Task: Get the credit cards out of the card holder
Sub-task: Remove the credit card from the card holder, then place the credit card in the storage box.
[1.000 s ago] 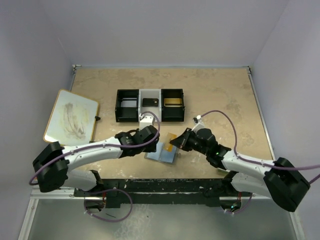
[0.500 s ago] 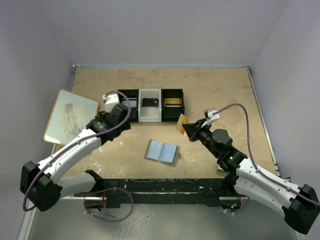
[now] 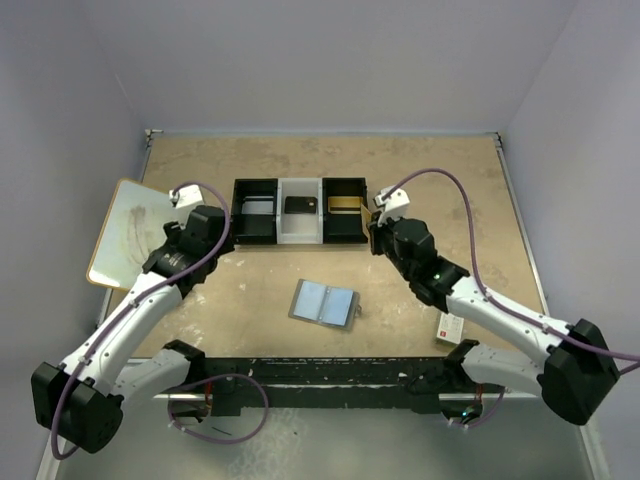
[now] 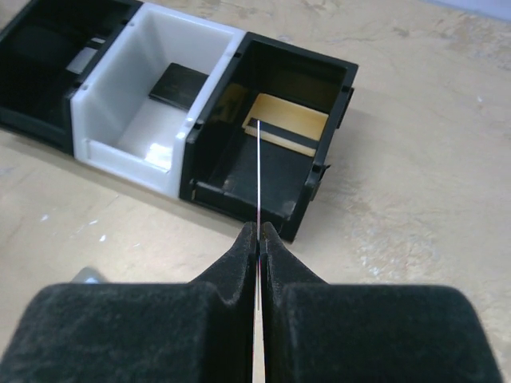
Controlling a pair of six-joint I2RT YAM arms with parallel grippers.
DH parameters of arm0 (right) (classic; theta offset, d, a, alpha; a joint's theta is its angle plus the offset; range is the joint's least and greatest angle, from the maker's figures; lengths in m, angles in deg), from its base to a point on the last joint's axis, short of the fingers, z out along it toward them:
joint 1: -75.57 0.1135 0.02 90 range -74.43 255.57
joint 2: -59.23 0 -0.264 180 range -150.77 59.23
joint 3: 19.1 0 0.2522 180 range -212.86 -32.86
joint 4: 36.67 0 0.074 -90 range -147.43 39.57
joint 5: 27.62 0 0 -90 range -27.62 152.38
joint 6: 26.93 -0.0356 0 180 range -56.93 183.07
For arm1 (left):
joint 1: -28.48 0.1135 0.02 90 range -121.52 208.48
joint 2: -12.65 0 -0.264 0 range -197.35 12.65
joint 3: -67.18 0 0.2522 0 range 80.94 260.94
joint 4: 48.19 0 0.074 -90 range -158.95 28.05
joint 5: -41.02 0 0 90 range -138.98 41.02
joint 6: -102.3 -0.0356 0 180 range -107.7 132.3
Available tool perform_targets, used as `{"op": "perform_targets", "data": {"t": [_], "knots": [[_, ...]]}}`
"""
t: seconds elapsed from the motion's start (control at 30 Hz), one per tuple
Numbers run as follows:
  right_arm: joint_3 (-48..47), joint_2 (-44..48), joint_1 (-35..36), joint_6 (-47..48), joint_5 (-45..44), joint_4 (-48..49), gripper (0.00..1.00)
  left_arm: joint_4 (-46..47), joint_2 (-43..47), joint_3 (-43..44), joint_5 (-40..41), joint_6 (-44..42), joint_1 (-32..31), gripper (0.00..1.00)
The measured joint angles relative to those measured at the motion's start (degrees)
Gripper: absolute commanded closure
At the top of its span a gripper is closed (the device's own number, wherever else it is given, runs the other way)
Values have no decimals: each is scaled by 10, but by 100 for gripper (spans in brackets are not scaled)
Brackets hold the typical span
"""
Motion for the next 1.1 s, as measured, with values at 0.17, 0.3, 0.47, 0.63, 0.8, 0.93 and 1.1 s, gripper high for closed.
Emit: {"op": "perform_targets", "data": {"t": [0.17,0.3,0.47,0.63,0.8,0.93,1.1], "knots": [[-48,-67,-28,46,5,-2,100,8,-15,0,-5,-12,0,29],[-106,-126,-37,98,23,-10,100,10,-9,0,-3,-13,0,27],[-189,-213,-37,184,31,-16,100,13,16,0,2,-13,0,27],[-225,-278,-37,286,33,-16,100,16,22,0,5,-13,0,27],[-236,-315,-37,369,32,-10,100,16,22,0,9,-14,0,26],[-261,-362,-37,407,32,2,100,15,22,0,9,-14,0,26],[-269,-409,-37,433,31,14,100,15,22,0,9,-22,0,26]]}}
